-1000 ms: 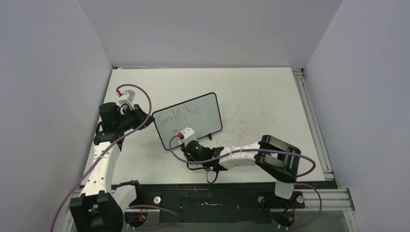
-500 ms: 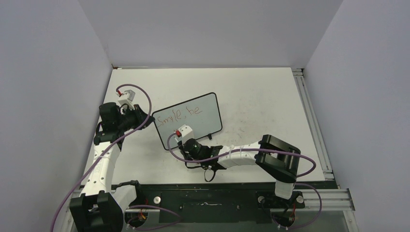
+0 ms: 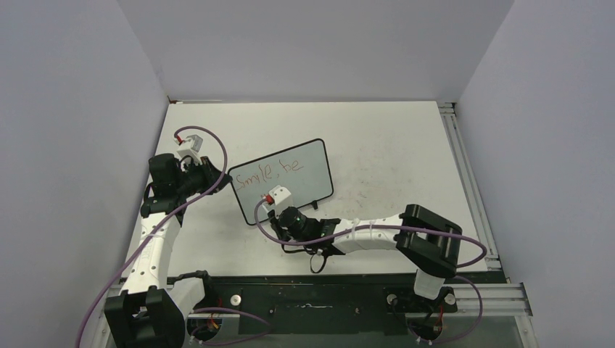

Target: Write a sentence on the whiteboard

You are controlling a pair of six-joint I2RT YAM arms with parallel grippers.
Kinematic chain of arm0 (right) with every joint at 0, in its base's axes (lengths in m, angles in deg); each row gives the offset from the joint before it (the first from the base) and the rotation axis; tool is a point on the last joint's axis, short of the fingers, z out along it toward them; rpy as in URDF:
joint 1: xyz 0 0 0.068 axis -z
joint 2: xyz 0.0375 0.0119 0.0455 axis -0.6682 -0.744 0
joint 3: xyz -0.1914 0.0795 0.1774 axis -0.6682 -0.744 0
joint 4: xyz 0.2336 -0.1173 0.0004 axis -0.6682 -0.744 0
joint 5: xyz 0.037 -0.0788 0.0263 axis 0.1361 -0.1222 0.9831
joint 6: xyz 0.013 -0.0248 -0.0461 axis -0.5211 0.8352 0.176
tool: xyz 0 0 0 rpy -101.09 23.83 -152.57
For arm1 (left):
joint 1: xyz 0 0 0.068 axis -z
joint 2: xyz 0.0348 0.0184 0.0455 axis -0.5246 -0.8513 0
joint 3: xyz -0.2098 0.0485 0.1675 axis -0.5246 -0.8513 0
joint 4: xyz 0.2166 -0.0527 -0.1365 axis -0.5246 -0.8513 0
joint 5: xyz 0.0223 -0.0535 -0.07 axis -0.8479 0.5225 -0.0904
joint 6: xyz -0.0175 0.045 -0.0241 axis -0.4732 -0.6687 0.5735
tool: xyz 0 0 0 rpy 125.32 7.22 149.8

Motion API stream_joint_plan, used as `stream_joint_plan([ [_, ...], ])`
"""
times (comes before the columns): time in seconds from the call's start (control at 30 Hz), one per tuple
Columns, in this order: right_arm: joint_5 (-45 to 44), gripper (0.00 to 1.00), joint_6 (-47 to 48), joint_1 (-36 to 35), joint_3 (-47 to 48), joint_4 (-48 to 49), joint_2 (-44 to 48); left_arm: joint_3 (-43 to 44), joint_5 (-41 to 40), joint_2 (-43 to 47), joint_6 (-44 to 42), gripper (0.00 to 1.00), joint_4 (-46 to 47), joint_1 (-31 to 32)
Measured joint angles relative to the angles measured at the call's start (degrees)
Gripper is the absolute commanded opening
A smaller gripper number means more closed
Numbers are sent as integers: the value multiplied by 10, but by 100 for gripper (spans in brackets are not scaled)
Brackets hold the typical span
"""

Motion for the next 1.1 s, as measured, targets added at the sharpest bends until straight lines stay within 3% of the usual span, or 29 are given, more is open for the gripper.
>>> stream_joint_plan([
  [0.2,2,5,-2,6,-17,3,45,0,0,0,0,9,0,0],
  [1.1,17,5,-2,49,-17,2,35,0,0,0,0,9,0,1],
])
